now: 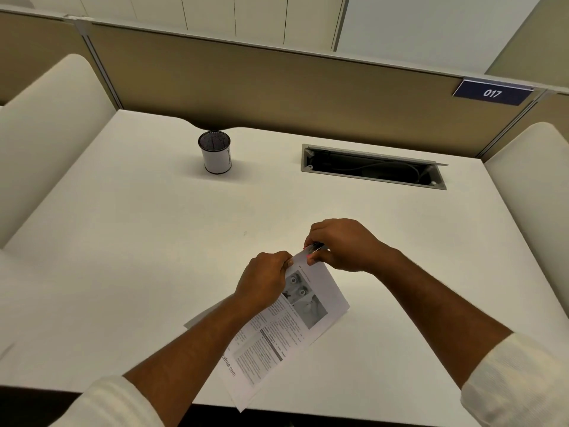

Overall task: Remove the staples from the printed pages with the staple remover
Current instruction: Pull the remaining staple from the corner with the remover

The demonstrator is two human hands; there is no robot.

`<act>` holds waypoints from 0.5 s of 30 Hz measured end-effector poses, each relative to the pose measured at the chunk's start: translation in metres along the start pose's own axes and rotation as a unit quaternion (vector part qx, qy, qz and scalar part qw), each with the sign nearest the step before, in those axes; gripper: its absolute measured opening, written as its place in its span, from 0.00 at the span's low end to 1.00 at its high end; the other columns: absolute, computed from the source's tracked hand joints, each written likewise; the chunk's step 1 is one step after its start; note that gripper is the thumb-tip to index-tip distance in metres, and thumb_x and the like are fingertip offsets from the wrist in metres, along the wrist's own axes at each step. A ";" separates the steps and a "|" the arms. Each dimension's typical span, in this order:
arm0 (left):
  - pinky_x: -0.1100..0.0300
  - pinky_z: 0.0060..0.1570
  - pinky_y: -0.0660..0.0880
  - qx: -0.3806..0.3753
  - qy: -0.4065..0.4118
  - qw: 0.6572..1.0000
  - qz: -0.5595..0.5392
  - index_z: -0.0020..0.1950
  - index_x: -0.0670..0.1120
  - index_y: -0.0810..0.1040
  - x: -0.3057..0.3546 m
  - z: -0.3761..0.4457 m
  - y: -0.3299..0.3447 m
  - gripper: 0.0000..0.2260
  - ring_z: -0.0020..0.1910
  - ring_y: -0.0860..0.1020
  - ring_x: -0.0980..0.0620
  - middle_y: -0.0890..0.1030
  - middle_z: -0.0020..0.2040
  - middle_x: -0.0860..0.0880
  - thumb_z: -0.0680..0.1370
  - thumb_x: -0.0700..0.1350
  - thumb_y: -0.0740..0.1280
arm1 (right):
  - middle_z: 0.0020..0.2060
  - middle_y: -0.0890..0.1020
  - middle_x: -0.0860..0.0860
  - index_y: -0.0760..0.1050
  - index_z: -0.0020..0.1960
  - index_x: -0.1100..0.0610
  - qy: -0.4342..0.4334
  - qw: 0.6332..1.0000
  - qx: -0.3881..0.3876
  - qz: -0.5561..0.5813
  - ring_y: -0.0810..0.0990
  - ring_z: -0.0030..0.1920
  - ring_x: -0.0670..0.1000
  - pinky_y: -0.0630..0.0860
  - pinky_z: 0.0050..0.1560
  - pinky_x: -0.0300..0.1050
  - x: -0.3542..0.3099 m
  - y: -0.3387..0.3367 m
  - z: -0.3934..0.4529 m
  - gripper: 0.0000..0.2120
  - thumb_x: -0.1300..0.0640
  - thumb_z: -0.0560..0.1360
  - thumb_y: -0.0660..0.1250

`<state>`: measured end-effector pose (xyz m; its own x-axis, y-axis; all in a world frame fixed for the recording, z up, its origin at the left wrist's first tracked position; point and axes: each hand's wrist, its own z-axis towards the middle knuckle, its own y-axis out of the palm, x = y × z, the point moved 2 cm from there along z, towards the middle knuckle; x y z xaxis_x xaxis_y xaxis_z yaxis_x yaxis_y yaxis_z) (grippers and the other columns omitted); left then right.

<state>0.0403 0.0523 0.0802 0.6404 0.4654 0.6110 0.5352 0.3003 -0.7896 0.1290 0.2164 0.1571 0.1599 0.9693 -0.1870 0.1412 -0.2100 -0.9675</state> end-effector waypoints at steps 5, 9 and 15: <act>0.60 0.42 0.82 -0.007 -0.003 1.000 0.000 0.54 0.51 0.79 0.002 0.000 0.002 0.10 0.39 0.83 0.50 0.85 0.49 0.50 0.83 0.53 0.60 | 0.53 0.84 0.44 0.83 0.58 0.50 0.008 1.000 0.013 -0.014 0.81 0.54 0.49 0.76 0.49 0.45 0.001 0.002 -0.002 0.13 0.44 0.78 0.70; 0.61 0.41 0.80 -0.010 0.003 1.000 0.001 0.56 0.49 0.79 0.002 -0.001 0.002 0.11 0.40 0.84 0.50 0.85 0.49 0.49 0.83 0.52 0.59 | 0.51 0.85 0.44 0.84 0.57 0.49 0.016 0.999 0.029 -0.007 0.81 0.51 0.48 0.73 0.45 0.42 0.000 0.005 -0.004 0.13 0.44 0.77 0.70; 0.61 0.40 0.81 -0.008 -0.009 1.000 -0.013 0.54 0.49 0.80 -0.001 -0.001 0.000 0.11 0.39 0.83 0.51 0.85 0.47 0.49 0.83 0.52 0.59 | 0.54 0.82 0.44 0.80 0.60 0.49 0.032 0.999 0.011 0.027 0.79 0.54 0.47 0.71 0.47 0.40 0.003 0.009 -0.005 0.16 0.42 0.77 0.70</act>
<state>0.0406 0.0508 0.0801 0.6160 0.4717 0.6309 0.5607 0.3001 -0.7718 0.1354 0.2166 0.1484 0.2290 0.9464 -0.2280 0.1094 -0.2577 -0.9600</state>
